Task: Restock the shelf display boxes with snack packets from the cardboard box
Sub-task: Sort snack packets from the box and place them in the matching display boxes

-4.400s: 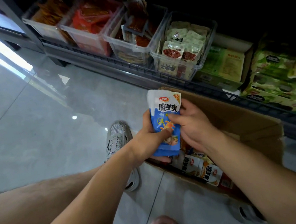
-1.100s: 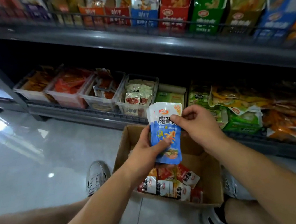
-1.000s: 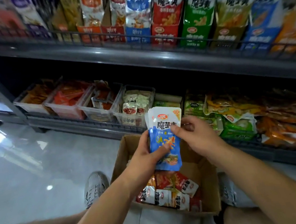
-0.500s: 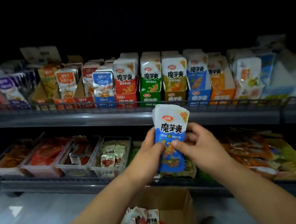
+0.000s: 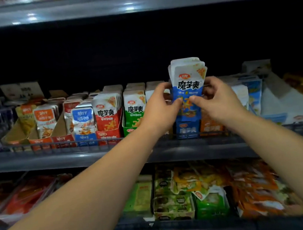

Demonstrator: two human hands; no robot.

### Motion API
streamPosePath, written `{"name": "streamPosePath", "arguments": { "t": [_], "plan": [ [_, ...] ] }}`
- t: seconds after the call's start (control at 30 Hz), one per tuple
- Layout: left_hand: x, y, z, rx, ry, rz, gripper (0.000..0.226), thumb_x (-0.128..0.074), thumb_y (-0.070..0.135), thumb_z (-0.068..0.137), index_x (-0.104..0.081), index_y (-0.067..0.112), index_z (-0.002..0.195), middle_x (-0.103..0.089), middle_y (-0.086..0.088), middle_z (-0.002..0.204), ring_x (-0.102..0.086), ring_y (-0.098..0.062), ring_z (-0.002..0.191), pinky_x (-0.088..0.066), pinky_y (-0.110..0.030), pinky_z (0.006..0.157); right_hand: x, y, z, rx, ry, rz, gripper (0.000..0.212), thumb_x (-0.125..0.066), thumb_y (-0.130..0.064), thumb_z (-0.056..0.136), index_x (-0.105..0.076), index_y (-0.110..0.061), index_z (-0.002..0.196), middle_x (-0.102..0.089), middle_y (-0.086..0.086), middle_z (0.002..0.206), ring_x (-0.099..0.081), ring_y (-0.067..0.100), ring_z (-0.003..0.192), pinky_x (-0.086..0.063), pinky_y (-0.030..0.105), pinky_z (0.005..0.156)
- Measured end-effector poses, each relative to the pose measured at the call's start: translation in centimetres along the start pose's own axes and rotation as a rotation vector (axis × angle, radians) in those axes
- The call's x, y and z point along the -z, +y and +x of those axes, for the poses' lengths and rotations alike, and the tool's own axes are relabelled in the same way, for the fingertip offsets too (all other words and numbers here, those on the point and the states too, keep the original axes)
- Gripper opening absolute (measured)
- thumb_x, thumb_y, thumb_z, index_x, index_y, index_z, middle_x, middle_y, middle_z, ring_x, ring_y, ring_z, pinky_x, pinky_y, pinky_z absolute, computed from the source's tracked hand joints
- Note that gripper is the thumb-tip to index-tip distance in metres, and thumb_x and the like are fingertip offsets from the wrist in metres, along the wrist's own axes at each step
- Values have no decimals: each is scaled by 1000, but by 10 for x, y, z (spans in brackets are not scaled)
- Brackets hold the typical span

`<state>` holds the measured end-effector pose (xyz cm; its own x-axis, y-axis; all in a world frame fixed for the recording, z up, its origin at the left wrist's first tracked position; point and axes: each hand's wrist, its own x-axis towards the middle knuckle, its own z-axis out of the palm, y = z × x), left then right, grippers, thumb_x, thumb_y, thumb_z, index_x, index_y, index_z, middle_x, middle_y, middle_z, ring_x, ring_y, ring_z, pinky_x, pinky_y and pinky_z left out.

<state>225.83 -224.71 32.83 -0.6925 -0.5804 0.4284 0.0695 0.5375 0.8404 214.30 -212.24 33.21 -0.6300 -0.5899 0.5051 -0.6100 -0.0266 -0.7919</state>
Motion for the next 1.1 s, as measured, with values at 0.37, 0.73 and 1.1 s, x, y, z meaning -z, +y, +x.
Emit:
{"name": "streamPosePath", "arguments": {
  "t": [0.37, 0.73, 1.1],
  "plan": [
    [-23, -20, 26, -41, 104, 174, 49, -76, 22, 91, -57, 20, 136, -71, -1, 108, -70, -19, 96, -62, -45, 84, 0, 35, 23, 9, -33, -55, 45, -70, -11, 92, -49, -16, 132, -68, 2, 116, -69, 12, 99, -61, 38, 82],
    [-21, -22, 20, -8, 104, 131, 46, -75, 15, 92, -58, 18, 135, -69, -5, 114, -68, -21, 104, -62, -45, 88, -2, 31, 20, 26, -28, -210, 45, -68, -20, 94, -50, -20, 135, -63, -3, 129, -58, 8, 113, -47, 12, 75],
    [-23, -19, 20, -95, 60, 350, 41, -65, 16, 99, -55, 18, 138, -66, -7, 125, -62, -26, 114, -57, -45, 95, -9, 28, 21, 22, -12, -318, 41, -63, -21, 98, -50, -21, 137, -64, -1, 131, -59, 17, 120, -51, 34, 94]
  ]
}}
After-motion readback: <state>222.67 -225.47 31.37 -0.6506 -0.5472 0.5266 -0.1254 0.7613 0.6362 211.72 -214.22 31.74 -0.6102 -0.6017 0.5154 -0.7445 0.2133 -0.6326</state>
